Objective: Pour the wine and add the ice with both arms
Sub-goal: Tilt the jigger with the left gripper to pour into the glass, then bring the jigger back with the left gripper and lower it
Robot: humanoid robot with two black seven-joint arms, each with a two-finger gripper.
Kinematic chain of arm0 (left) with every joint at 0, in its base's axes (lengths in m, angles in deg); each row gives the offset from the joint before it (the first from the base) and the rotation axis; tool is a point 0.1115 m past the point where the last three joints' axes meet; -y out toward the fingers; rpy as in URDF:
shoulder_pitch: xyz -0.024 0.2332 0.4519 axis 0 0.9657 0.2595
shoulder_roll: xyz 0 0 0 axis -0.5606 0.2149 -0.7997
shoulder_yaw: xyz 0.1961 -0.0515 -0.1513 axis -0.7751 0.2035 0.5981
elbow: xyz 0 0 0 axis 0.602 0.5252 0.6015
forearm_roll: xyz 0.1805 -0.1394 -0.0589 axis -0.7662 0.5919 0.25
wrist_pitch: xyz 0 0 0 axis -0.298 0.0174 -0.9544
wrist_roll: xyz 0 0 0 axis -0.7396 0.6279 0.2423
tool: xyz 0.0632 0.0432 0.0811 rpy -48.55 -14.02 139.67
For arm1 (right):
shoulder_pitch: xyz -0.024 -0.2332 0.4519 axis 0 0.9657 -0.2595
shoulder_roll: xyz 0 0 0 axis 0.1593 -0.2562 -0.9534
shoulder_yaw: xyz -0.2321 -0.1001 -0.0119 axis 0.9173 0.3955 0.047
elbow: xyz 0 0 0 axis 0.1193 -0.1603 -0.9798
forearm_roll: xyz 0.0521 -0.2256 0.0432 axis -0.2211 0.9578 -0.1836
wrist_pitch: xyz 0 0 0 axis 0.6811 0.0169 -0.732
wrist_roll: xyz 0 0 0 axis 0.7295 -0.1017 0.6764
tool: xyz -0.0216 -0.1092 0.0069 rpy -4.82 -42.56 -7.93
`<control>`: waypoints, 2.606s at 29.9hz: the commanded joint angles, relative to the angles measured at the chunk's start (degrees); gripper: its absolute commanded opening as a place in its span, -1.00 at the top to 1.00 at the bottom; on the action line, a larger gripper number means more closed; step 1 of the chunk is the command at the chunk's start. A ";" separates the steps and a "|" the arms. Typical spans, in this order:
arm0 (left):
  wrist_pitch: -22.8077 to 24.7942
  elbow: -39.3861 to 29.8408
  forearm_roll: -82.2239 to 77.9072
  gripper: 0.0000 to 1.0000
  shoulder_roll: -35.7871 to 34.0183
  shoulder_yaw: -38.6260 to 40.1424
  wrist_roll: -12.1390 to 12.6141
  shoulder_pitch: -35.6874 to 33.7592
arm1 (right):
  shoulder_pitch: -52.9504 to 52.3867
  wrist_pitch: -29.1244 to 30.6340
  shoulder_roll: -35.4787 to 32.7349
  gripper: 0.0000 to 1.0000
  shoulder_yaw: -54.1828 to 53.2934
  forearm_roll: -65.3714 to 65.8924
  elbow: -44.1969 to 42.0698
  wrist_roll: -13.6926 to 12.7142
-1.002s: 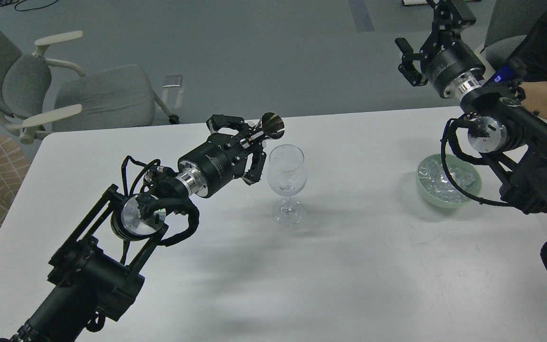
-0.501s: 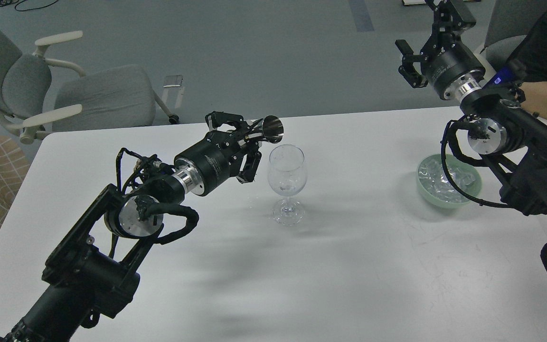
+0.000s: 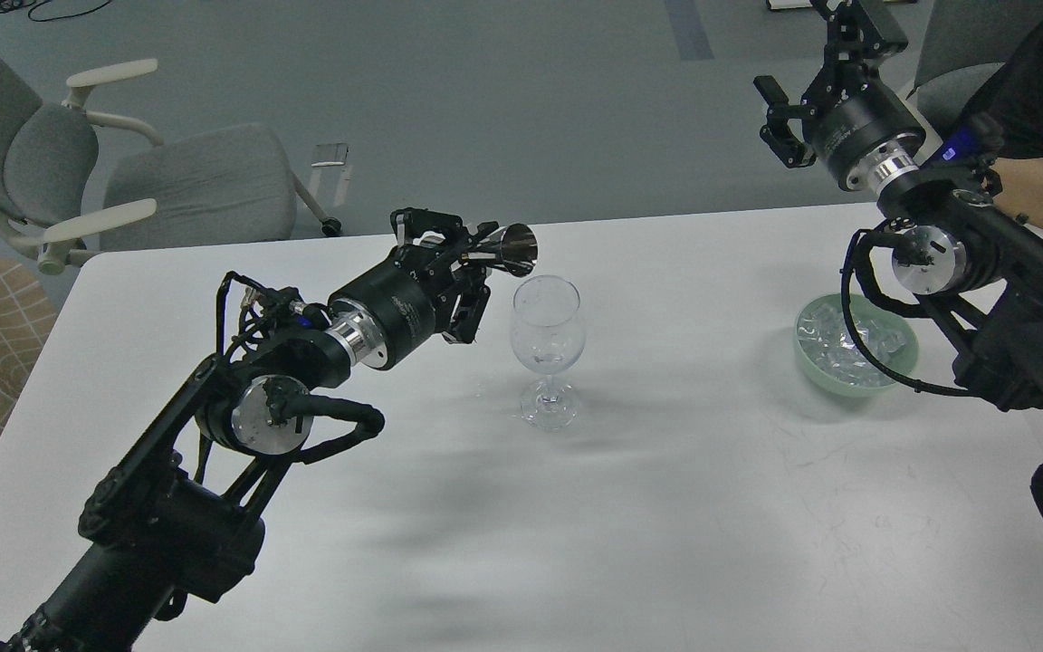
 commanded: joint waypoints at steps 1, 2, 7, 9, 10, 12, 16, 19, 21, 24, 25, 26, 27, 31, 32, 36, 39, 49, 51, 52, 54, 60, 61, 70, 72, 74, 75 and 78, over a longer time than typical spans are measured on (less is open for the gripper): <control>-0.06 -0.65 -2.53 1.00 0.08 -0.54 0.91 -0.04 | 0.00 -0.01 0.09 -1.00 0.00 0.00 0.00 0.00; -0.06 -0.83 -3.05 1.00 0.08 -0.54 1.00 -0.04 | 0.00 -0.01 0.09 -1.00 0.00 0.00 -0.09 0.00; -0.50 -1.88 -5.70 1.00 0.34 -0.54 2.32 -0.04 | 0.00 -0.01 0.00 -1.00 0.00 0.00 0.00 0.00; -0.67 -2.32 -6.39 1.00 0.25 -0.54 2.94 -0.04 | 0.00 -0.01 0.00 -1.00 0.00 0.00 0.00 0.00; -0.67 -2.50 -6.92 1.00 0.34 -0.54 2.94 -0.04 | 0.08 -0.01 0.00 -1.00 0.00 0.00 0.00 0.00; -0.67 -2.50 -9.81 1.00 0.43 -0.54 3.20 -0.04 | 0.09 -0.01 0.09 -1.00 0.00 0.00 0.00 0.00; -0.76 -2.59 -12.63 1.00 0.78 -0.54 3.99 -0.04 | 0.00 -0.10 0.27 -1.00 0.00 0.00 0.00 0.00; -0.76 -2.59 -16.32 1.00 0.96 -0.62 3.99 0.05 | 0.09 -0.01 0.27 -1.00 0.00 0.00 -0.09 0.00; -0.67 -2.59 -17.38 1.00 1.13 -0.62 4.08 0.05 | 0.09 -0.10 0.27 -1.00 0.00 0.00 -0.09 0.00; -0.76 -2.59 -18.70 1.00 1.13 -0.97 4.17 -0.04 | 0.09 -0.01 0.27 -1.00 0.00 0.00 -0.09 0.00; -0.85 -2.59 -18.97 1.00 1.13 -1.24 4.17 -0.12 | 0.09 -0.01 0.27 -1.00 0.00 0.00 -0.09 0.00; -1.02 -2.59 -19.40 1.00 1.05 -1.76 4.25 -0.21 | 0.17 -0.01 0.27 -1.00 0.00 0.00 -0.09 0.00; -1.02 -2.59 -19.41 1.00 1.04 -1.77 4.26 -0.21 | 0.17 -0.01 0.27 -1.00 0.00 0.00 -0.09 0.00; -2.17 -4.43 -21.86 1.00 1.04 -1.94 5.66 -0.83 | 0.26 -0.10 0.27 -1.00 0.00 0.00 -0.09 0.00; -2.25 -4.87 -23.26 1.00 1.04 -1.94 5.84 -1.00 | 0.26 -0.02 0.18 -1.00 0.00 0.00 -0.09 0.00; -2.26 -5.22 -26.87 1.00 0.96 -2.29 5.93 -1.27 | 0.35 -0.01 0.18 -1.00 0.00 0.00 -0.09 0.00; -2.26 -5.66 -29.08 1.00 0.34 -3.70 5.93 -1.44 | 0.44 -0.01 0.27 -1.00 0.00 0.00 -0.09 0.00; -2.26 -7.59 -39.53 1.00 0.17 -5.11 8.00 -1.71 | 0.44 -0.01 0.35 -1.00 0.00 0.00 -0.18 0.00; -2.26 -7.68 -40.49 1.00 0.08 -5.19 8.00 -1.79 | 0.44 -0.01 0.35 -1.00 0.00 0.00 -0.26 0.00; -2.26 -7.68 -40.94 1.00 0.08 -5.28 8.00 -1.79 | 0.44 -0.10 0.35 -1.00 0.00 0.00 -0.26 0.00; -2.26 -7.68 -41.47 1.00 0.08 -5.28 8.00 -1.71 | 0.44 -0.02 0.35 -1.00 0.00 0.00 -0.35 0.00; -2.95 -8.12 -26.77 1.00 0.61 -1.08 8.00 -1.53 | 0.79 -0.01 0.35 -1.00 0.00 0.00 -0.18 0.00; -3.48 -8.21 -23.57 1.00 0.52 -0.19 8.00 -1.53 | 0.79 -0.01 0.35 -1.00 0.00 0.00 -0.18 0.00; -6.91 -7.16 14.59 1.00 0.96 18.87 8.00 2.94 | 0.88 -0.01 0.27 -1.00 0.00 0.00 0.00 0.00; -6.83 -6.28 19.16 1.00 1.04 22.92 8.00 5.05 | 0.79 -0.01 0.35 -1.00 0.00 0.00 0.00 0.00; -6.65 -4.88 21.97 1.00 1.04 25.90 8.00 7.59 | 0.79 -0.01 0.44 -1.00 0.00 0.00 0.00 0.00; -6.56 -4.35 22.77 1.00 1.04 27.14 8.00 8.48 | 0.79 -0.01 0.44 -1.00 0.00 0.00 0.00 0.00; -5.51 -2.68 26.03 1.00 1.22 33.82 8.00 13.75 | 0.70 -0.10 0.62 -1.00 0.09 0.00 0.00 0.00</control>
